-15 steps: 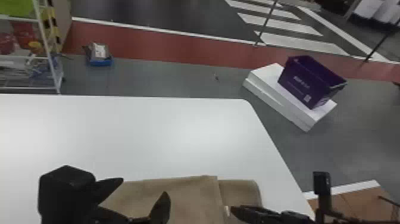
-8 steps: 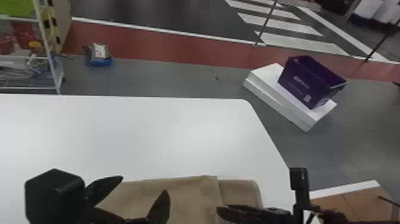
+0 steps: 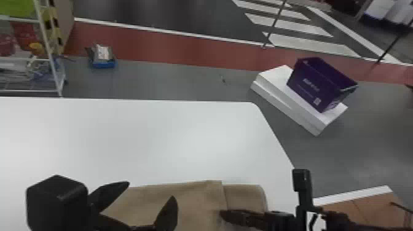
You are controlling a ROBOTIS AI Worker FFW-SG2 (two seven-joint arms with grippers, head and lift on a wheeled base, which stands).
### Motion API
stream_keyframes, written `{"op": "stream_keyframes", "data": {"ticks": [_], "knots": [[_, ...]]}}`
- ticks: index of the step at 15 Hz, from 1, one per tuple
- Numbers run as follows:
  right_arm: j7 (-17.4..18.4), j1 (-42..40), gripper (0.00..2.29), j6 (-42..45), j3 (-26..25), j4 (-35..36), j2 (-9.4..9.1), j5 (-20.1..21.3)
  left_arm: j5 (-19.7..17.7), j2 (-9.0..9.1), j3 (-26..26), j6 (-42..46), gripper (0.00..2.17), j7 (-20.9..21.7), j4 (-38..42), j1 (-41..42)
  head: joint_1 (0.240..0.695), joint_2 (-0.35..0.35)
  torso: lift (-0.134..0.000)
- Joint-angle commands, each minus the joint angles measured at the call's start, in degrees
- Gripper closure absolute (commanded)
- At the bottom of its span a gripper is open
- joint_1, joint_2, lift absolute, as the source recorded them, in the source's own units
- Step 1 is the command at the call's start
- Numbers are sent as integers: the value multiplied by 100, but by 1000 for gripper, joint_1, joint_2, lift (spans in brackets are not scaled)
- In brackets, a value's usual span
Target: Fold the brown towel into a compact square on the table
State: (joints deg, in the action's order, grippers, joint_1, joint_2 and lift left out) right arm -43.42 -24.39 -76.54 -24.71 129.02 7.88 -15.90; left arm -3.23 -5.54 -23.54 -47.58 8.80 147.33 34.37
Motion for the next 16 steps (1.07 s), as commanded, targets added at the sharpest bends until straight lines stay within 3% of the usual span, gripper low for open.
{"op": "stream_keyframes", "data": {"ticks": [1,3,8,13,16], "knots": [[-26,30,829,-41,-8,-53,3,-18,-11,0,-1,16,76,-1,-3,0,695,-350,-124],[-96,30,1177,-94,-43,-44,3,-124,-20,0,-10,16,76,8,-3,0,695,-350,-124],[-202,-58,1177,-112,-43,176,-15,-308,-20,0,-19,-2,76,8,15,9,695,-350,-124],[-325,-207,1177,-270,-324,818,-191,-1029,6,-18,16,-2,76,-18,-20,9,695,-350,-124],[-474,-268,1177,-657,-895,1248,-384,-1583,-3,-18,87,16,76,-62,-117,9,695,-350,-124]]}}
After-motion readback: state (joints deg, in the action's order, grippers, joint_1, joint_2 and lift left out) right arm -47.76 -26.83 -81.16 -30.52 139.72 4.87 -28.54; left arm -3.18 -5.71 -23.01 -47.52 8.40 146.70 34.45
